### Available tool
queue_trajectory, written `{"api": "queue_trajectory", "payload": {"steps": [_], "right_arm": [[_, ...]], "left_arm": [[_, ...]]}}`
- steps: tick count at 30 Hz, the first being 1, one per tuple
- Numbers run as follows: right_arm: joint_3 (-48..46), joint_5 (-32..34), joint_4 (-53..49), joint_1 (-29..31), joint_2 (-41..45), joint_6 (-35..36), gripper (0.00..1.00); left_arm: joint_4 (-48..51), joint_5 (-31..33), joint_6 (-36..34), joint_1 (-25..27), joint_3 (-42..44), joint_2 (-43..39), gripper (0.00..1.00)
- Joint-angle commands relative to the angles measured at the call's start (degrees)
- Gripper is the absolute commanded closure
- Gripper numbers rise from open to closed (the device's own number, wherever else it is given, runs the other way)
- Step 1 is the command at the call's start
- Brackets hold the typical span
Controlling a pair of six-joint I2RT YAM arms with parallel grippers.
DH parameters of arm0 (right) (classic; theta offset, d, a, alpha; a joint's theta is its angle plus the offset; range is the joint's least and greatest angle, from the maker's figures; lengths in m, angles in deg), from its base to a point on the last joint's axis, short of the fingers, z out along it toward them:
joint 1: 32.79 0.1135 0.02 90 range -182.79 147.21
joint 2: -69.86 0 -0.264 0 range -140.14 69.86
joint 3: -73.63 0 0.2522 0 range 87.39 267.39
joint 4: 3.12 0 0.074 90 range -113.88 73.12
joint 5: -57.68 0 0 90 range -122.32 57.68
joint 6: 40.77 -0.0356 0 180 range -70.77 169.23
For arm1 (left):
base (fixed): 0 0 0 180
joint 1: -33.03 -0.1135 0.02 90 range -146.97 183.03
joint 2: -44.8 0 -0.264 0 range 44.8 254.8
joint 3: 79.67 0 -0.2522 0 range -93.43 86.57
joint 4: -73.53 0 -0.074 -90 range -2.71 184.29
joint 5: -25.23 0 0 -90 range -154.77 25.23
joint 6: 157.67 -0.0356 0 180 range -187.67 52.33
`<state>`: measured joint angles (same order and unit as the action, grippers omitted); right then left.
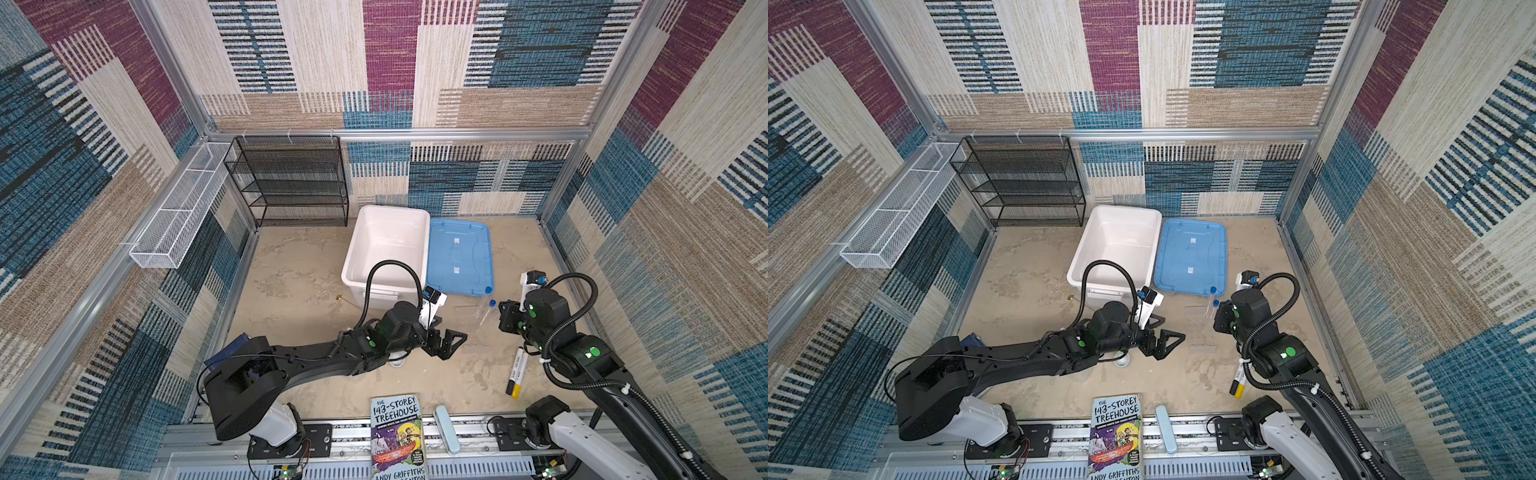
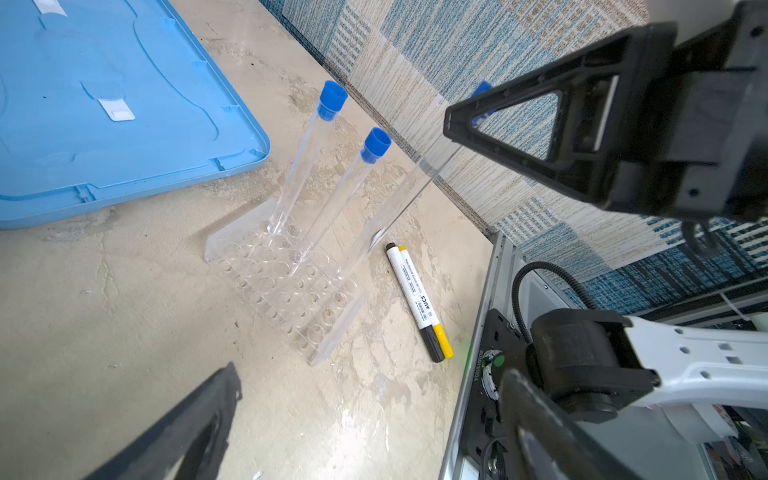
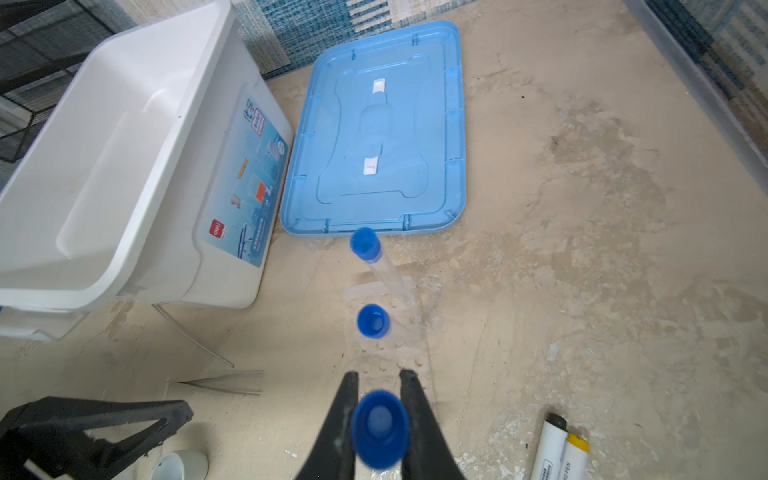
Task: Organize the chemistry lab equipment
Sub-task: 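Carry the tube by its blue cap over the clear rack with the right gripper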
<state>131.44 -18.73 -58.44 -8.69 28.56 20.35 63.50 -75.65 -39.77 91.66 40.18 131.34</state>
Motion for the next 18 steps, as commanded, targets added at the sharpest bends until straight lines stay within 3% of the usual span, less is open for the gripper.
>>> {"api": "queue_trajectory", "payload": {"steps": [1,18], "right_arm": [[0.29,4.04,-2.00,0.17,-0.98,-3.81,0.83],[-2.75,7.59,1.51,0.87,-5.35,-6.43,0.84]], "left_arm": [[-2.06,-0.50,0.39,-0.07,-0.28,0.19,0.00],[-2.67,-1.23,0.33,-0.05,0.26,1.20,0.01]]}}
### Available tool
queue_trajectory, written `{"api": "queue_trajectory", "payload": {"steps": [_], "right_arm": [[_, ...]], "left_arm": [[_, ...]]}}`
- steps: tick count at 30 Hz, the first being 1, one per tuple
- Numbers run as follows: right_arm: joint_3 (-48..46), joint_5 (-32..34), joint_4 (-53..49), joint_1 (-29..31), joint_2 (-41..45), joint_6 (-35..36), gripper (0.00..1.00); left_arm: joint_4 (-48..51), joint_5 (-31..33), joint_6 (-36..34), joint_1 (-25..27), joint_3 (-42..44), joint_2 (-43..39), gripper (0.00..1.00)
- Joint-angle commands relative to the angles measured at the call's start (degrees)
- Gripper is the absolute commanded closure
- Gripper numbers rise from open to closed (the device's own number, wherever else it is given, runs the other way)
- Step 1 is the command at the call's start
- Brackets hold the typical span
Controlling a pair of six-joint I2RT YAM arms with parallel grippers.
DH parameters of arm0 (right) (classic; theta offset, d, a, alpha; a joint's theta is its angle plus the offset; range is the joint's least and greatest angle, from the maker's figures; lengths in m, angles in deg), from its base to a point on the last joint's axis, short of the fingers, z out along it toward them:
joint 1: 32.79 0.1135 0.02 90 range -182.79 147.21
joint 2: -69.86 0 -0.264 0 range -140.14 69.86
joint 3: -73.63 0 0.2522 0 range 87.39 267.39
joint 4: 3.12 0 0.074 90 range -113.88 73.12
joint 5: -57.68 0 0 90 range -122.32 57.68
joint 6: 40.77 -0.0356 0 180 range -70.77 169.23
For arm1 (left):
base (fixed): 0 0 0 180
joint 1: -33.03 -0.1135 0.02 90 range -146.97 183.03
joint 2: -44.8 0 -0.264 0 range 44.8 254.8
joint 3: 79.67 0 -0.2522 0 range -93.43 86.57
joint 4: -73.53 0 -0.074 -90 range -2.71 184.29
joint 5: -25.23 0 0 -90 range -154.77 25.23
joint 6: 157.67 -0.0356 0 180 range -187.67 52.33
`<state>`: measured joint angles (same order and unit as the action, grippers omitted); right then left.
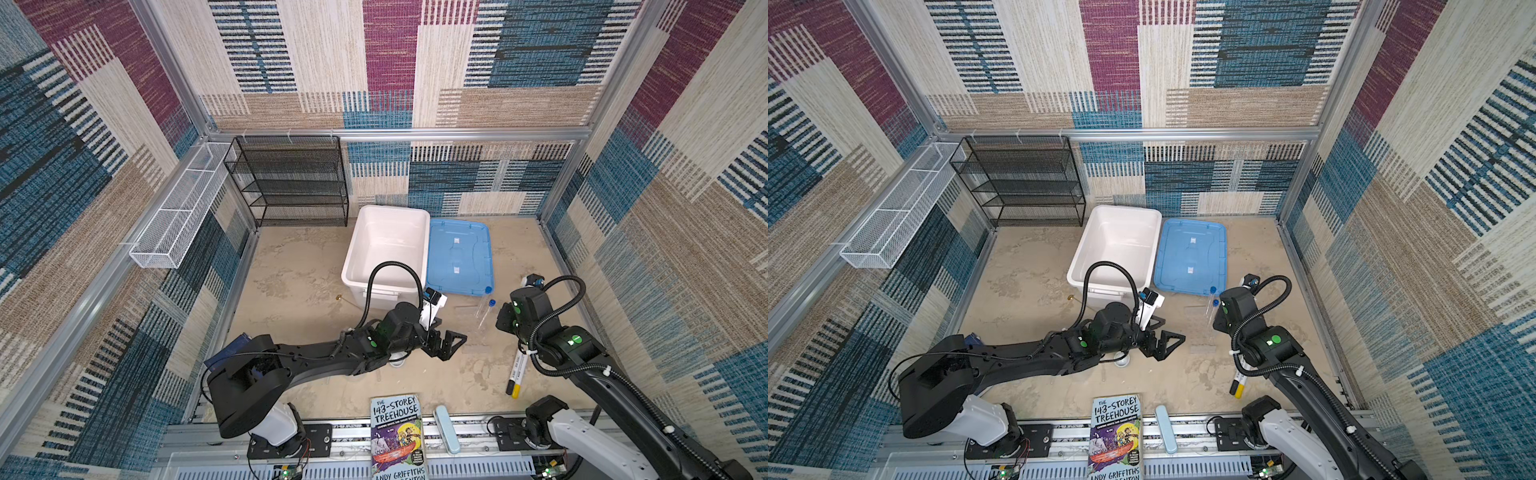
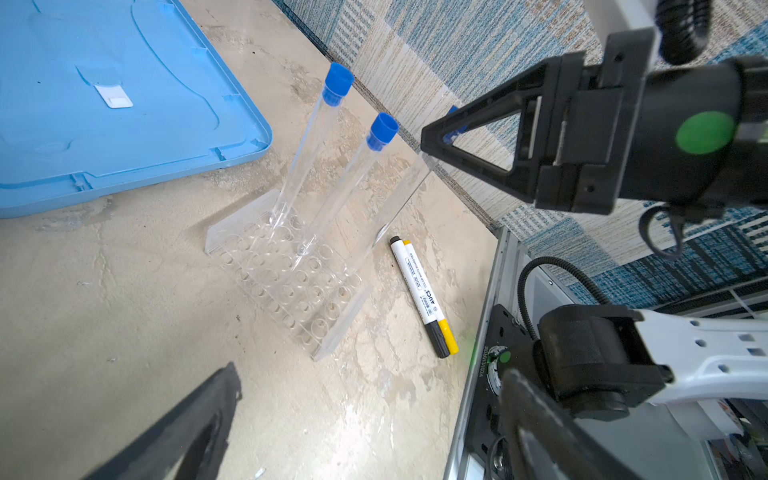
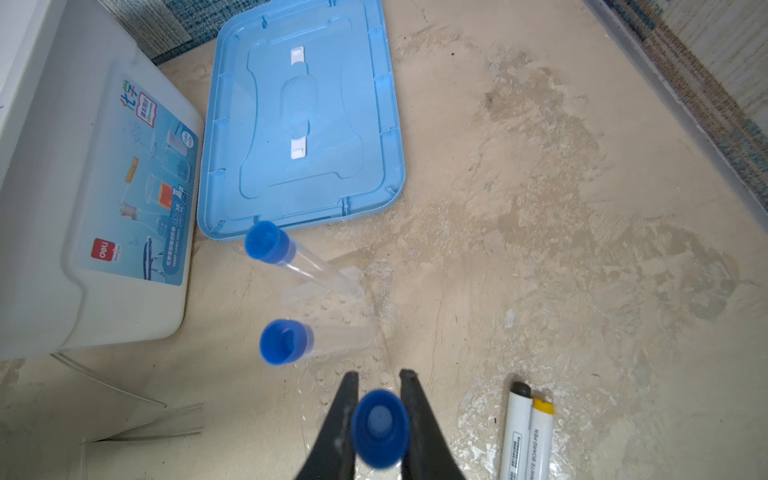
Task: Organize the chemistry lab equipment
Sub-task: 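Carry the tube by its blue cap over the clear rack with the right gripper, then lower the tube into the clear rack and open the right gripper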
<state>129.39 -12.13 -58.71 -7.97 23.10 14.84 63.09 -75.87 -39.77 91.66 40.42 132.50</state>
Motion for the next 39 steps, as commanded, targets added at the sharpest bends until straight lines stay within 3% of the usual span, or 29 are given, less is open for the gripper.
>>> {"api": "queue_trajectory", "payload": {"steps": [1,10,35,39], "right_arm": [[-0.94,1.06,1.91,0.14,-0.04,-1.07,0.84],[-2.43,4.19,3.36,1.85,-0.57,-2.26,0.84],[-7.91,22.20,9.99,17.43,-0.96,-4.76,0.87],[-8.27,22.95,10.36,17.76,-2.40,-4.10,0.87]], "left_arm": [[-2.17,-1.21,0.23,-0.08,-0.13,0.23,0.00],[-1.59,-2.09,0.32,-0.07,-0.64,0.98,0.00],[-1.11,-1.98,-0.02,-0.14,-1.45,2.69,0.01],[-1.03,-1.91,-0.19,-0.18,-1.40,2.69,0.00]]}}
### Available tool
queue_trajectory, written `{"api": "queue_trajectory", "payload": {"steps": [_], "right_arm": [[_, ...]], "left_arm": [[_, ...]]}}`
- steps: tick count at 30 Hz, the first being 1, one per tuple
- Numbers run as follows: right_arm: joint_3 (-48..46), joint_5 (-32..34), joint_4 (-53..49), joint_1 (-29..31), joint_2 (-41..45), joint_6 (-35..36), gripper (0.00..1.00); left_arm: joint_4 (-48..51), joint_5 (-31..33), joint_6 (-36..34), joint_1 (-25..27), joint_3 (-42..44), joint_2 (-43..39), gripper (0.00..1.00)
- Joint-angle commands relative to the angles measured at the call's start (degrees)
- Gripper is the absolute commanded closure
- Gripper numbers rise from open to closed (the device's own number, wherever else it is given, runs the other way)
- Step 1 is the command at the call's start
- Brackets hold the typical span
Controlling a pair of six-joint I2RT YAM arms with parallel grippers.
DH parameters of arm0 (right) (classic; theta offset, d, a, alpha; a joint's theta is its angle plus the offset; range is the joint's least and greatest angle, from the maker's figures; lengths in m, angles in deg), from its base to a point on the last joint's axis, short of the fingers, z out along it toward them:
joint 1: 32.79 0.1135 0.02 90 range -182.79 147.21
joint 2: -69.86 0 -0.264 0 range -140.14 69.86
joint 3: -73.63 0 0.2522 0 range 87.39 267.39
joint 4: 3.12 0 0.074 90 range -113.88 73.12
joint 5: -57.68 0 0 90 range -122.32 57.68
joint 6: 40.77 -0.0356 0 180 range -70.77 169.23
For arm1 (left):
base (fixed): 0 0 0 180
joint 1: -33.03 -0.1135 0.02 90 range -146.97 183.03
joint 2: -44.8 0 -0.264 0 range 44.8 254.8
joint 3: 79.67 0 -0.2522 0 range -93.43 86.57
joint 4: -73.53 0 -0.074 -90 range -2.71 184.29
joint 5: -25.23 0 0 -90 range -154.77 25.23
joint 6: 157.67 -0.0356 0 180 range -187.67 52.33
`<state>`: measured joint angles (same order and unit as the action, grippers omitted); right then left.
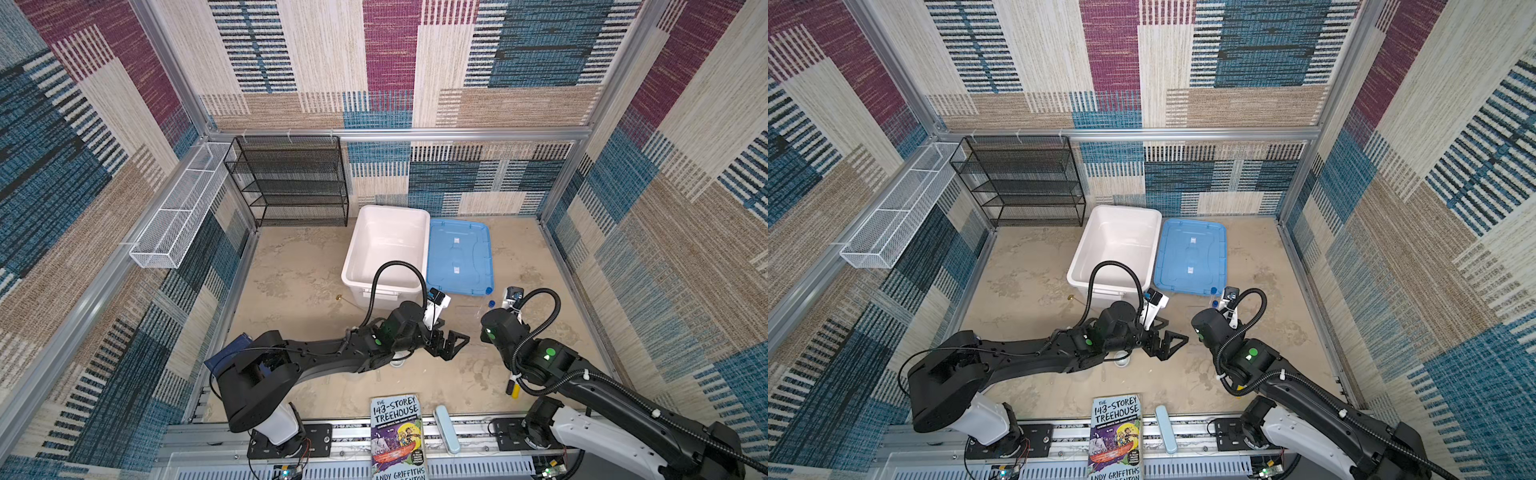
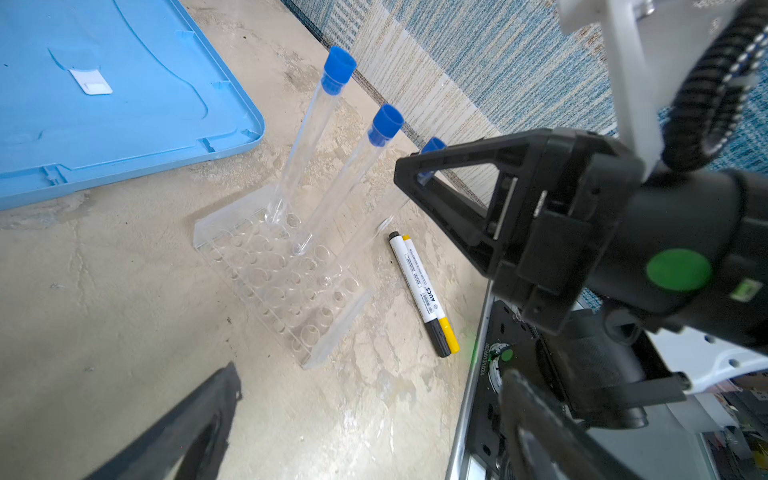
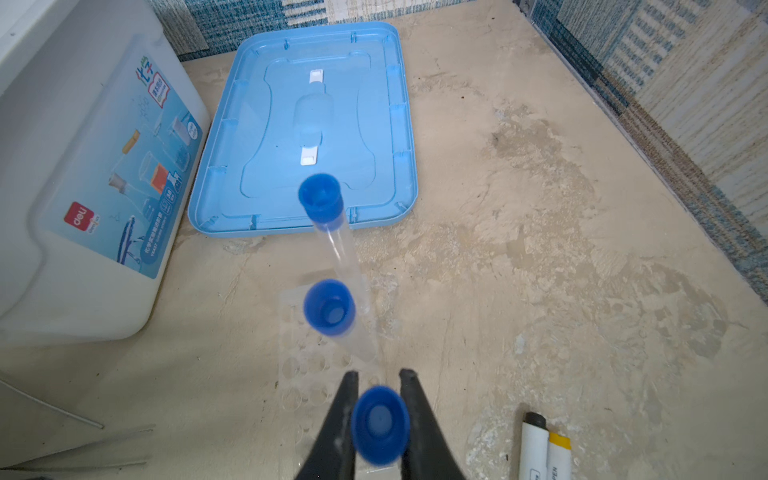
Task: Organize the chemistry lab equipment
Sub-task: 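Lower the tube into the clear rack and open the right gripper, then move the left gripper to the white bin's rim while the right gripper rises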
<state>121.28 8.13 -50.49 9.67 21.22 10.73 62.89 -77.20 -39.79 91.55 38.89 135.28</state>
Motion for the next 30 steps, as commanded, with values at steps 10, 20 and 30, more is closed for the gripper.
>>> {"api": "queue_trajectory", "payload": {"steps": [10,20,30], "right_arm": [[-2.07,1.76,2.45,0.24,2.27,-1.53,0.63],[1.95,2.16,-0.76,0.21,6.16,-4.65,0.00],[11.06,0.82,4.33,0.03,9.89,5.65,0.01]], "left_arm": [[-0.84,-0.23,-0.14,-0.02,0.47,-0.58,0.01],[1.74,1.53,-1.59,-0.06,-0.35,-2.90,0.01],[11.42,3.67,-6.20,-2.33,-4.77,-12.61,0.00]]}}
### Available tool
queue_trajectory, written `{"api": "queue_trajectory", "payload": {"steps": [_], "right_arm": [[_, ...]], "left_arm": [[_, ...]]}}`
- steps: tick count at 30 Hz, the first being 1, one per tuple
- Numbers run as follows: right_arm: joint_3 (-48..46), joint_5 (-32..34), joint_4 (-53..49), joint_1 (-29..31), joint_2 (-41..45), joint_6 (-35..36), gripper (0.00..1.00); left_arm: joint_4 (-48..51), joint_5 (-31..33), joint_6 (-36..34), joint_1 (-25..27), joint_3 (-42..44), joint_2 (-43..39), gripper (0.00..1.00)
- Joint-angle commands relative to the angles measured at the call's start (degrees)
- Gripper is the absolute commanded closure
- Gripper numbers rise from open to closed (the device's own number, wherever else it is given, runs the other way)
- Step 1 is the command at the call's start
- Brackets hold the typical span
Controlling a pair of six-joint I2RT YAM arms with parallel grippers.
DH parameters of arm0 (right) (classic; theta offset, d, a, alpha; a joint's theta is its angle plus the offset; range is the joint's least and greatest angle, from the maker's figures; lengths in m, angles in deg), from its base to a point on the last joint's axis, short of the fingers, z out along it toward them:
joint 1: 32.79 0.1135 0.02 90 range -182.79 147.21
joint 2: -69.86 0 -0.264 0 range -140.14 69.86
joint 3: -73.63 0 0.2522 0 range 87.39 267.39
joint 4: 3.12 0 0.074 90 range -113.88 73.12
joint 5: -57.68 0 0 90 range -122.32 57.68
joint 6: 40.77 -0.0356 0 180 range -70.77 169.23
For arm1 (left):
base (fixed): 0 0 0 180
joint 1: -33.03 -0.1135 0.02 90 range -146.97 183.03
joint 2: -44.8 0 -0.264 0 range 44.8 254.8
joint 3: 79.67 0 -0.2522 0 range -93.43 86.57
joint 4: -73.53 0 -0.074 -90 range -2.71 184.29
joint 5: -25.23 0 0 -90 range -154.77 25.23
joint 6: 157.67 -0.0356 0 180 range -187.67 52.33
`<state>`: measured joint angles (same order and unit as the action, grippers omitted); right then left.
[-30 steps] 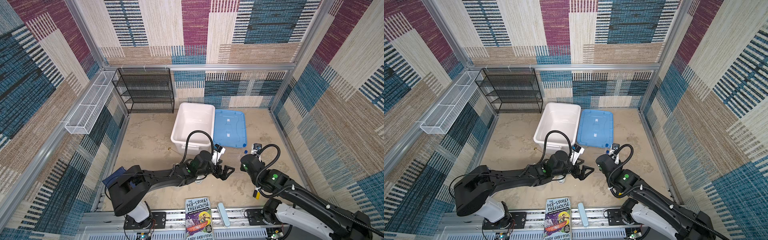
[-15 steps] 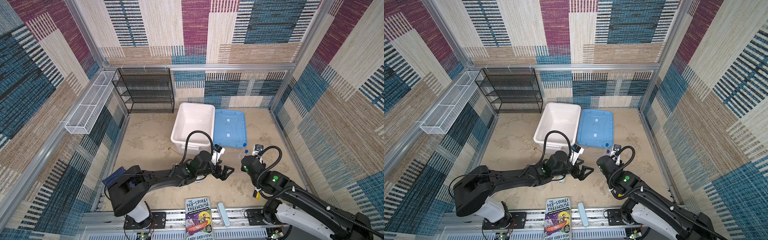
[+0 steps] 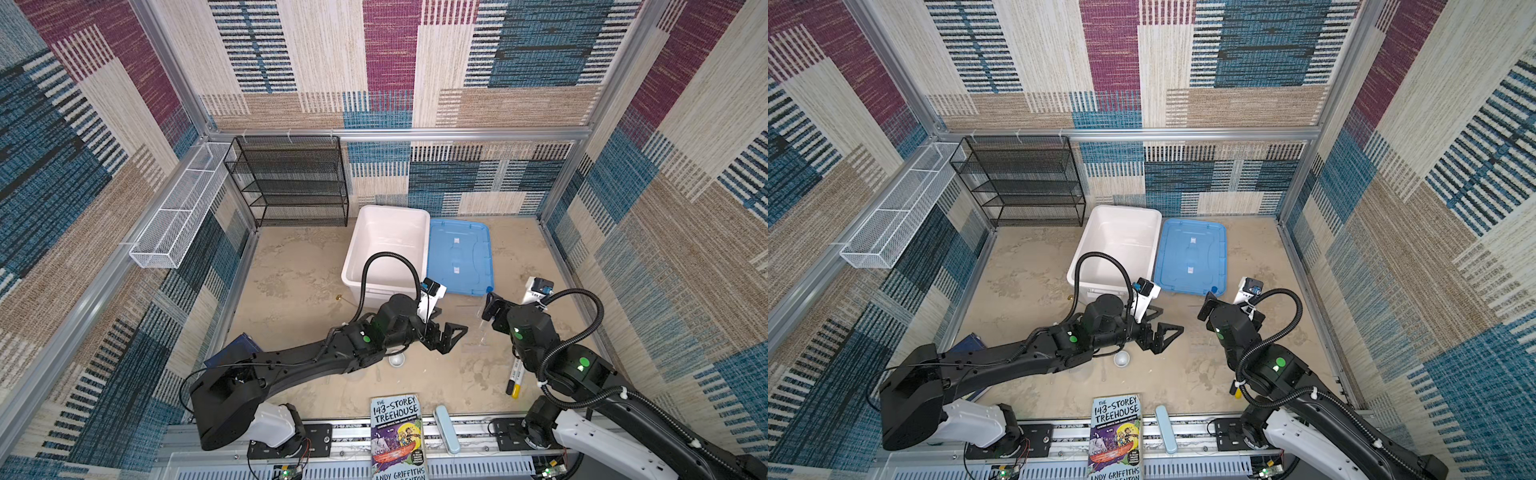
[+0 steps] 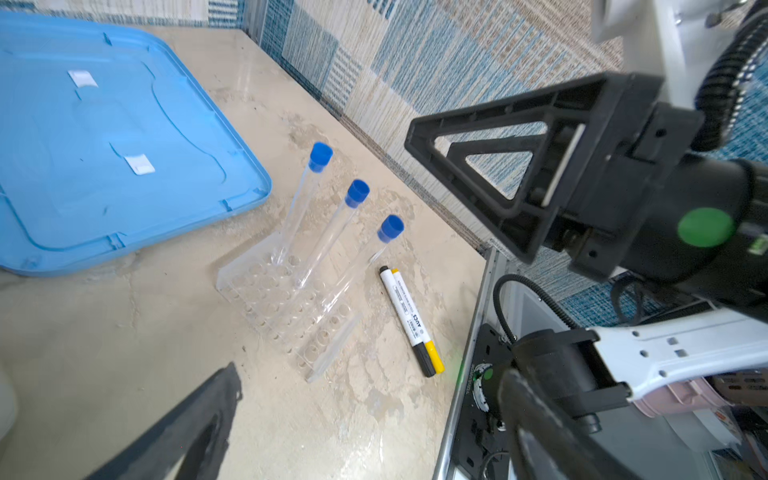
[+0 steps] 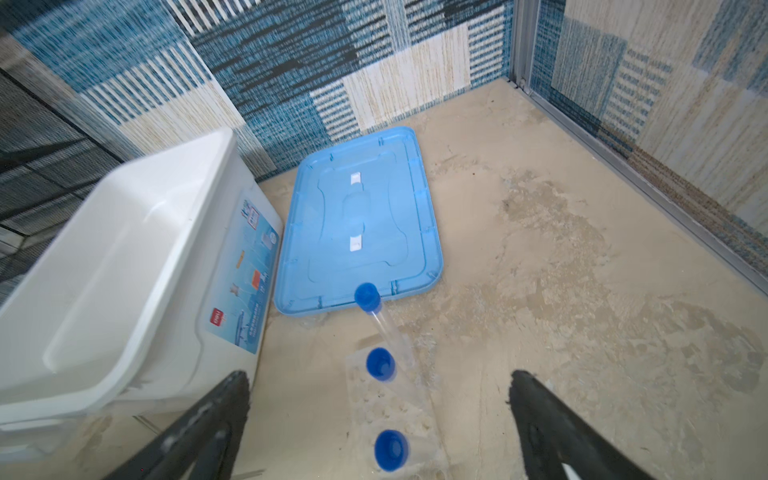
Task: Organize the chemistry lab equipment
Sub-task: 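Move the left gripper to the white bin's rim while the right gripper rises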
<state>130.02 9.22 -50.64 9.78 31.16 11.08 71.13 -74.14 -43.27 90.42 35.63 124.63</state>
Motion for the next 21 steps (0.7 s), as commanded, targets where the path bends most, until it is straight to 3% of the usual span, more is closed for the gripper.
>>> {"api": "queue_trajectory", "payload": {"steps": [1,6,12,15,21], "right_arm": [[3.88,-1.00,5.84,-0.11,-0.54,7.38,0.01],[7.86,-5.66,13.31,-2.49,-3.96,18.01,0.01],[12.81,-29.45,20.11,-15.17,-12.16,21.63,0.01],[15.31,-32.80,22.18,-16.47,-16.92,23.30,0.01],[19.28,-36.46,23.10,-18.63,-24.41,25.13,0.01]], "left_arm": [[4.64,0.04,-2.98,-2.03,-2.44,-2.90,0.00],[12.76,-4.39,-4.21,-8.29,-8.19,-6.22,0.00],[18.19,-5.03,-4.77,-14.66,-11.12,-10.21,0.00],[22.03,-7.18,-5.79,-17.82,-13.45,-10.34,0.00],[33.46,-2.50,-7.11,-24.82,-20.43,-7.51,0.00]]}}
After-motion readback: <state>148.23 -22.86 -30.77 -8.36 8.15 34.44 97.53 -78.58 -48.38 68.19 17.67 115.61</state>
